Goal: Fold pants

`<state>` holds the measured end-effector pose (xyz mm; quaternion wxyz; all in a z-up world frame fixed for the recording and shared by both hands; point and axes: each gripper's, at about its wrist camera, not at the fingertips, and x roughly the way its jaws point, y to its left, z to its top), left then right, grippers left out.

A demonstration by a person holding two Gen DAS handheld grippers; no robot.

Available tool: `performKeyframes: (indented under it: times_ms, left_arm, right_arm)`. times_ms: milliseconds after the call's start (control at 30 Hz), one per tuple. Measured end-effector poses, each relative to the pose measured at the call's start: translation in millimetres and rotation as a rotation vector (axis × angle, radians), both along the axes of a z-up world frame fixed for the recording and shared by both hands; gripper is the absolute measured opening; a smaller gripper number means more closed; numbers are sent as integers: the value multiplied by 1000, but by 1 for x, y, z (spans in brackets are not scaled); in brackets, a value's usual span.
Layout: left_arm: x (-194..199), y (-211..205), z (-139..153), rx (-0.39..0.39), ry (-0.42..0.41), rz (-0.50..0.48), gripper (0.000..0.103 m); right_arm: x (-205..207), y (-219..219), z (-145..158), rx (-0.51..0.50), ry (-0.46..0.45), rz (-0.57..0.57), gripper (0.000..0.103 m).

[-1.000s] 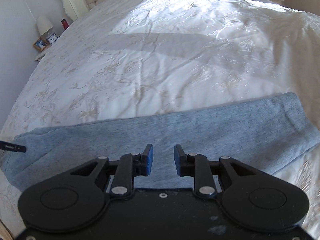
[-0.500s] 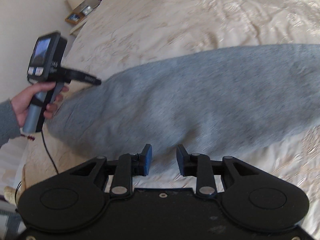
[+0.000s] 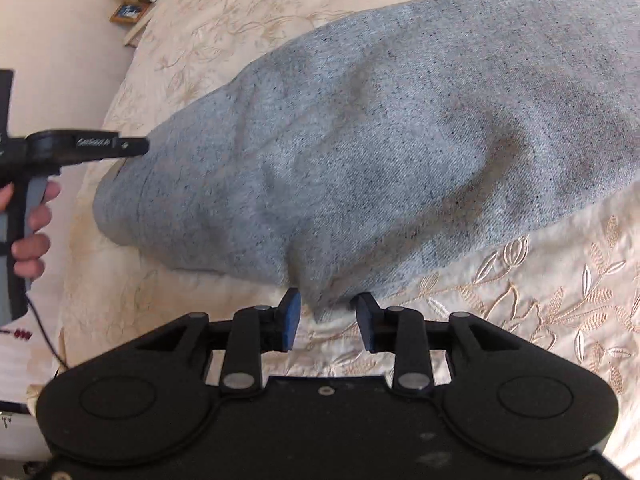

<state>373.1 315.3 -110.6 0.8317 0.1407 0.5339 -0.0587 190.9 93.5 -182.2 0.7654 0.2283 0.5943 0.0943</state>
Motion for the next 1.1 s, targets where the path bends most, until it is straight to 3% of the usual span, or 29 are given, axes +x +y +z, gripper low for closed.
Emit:
performKeyframes:
  times_ms: [67, 100, 167, 233, 300, 400, 467, 633, 733, 833, 900, 1000, 1067, 1100]
  left_arm:
    - [2, 5, 2, -6, -2, 9, 23]
    - [5, 7, 3, -6, -5, 11, 23]
    - [11, 11, 6, -5, -21, 17, 23]
    - [20, 12, 7, -14, -26, 20, 23]
    - [32, 13, 5, -27, -15, 24, 23]
    - [47, 9, -2, -47, 20, 10, 23]
    - [54, 3, -7, -51, 37, -14, 23]
    - [58, -20, -16, -59, 54, -137, 23]
    - [58, -41, -24, -81, 122, -316, 25]
    - [56, -55, -37, -22, 158, -426, 25]
    - [57, -57, -43, -14, 184, -444, 26]
    - [63, -50, -38, -77, 213, -433, 26]
    - [62, -41, -28, -176, 214, -441, 28]
    - [62, -38, -25, -203, 220, -452, 38]
  right_arm:
    - [8, 4, 2, -2, -34, 31, 9]
    - [12, 5, 10, -18, -78, 57, 3]
    - [17, 3, 34, -33, -210, 70, 3]
    - [18, -4, 53, -11, -263, 45, 3]
    - [18, -7, 51, 3, -227, 50, 3]
    - [11, -4, 24, -39, -92, 106, 3]
    - [2, -5, 13, -35, -49, 104, 3]
    - [-6, -3, 14, -25, -48, 80, 3]
    - [-7, -7, 14, -19, -50, 61, 3]
    - [-6, -9, 17, -13, -44, 50, 3]
    - [-6, -11, 19, -13, -40, 43, 3]
    - [-6, -11, 19, -14, -39, 37, 3]
    - [-5, -11, 18, -13, -34, 35, 3]
    - [-5, -12, 18, -12, -35, 33, 3]
